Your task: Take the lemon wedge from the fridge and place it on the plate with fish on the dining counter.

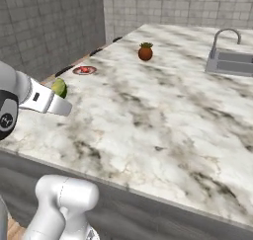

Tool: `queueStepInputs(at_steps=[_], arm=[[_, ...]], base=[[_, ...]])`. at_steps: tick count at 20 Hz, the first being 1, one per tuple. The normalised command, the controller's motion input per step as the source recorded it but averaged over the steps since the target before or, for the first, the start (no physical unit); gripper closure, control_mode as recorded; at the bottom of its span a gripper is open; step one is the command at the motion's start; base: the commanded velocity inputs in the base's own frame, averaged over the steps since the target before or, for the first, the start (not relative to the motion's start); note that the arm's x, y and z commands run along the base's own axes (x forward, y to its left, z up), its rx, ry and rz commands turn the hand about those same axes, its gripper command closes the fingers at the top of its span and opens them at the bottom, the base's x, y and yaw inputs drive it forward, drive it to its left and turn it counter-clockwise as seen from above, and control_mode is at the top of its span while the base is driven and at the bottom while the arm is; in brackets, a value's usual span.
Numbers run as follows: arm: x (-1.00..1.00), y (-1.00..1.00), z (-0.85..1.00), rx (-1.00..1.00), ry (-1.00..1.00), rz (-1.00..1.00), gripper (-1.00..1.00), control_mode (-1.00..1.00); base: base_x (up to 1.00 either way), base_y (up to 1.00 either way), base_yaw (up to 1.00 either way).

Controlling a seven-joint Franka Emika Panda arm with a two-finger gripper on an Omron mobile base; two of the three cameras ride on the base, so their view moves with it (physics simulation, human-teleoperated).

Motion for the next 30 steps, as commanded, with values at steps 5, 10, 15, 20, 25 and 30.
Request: queueStepInputs(at_steps=[5,10,15,20,25,30], arm=[[0.0,0.0,0.0,0.0,0.0,0.0,1.0,1.0],[0.0,0.0,0.0,0.0,0.0,0.0,1.0,1.0],[0.0,0.0,0.0,0.0,0.0,0.0,1.0,1.0],[0.0,0.0,0.0,0.0,0.0,0.0,1.0,1.0],[0.0,0.0,0.0,0.0,0.0,0.0,1.0,1.0],[0.0,0.0,0.0,0.0,0.0,0.0,1.0,1.0]], base=[[0.22,1.0,0.02],[0.3,1.0,0.0],[0.43,1.0,0.0],[0.57,1.0,0.0],[0.88,1.0,0.0],[0.94,1.0,0.0]])
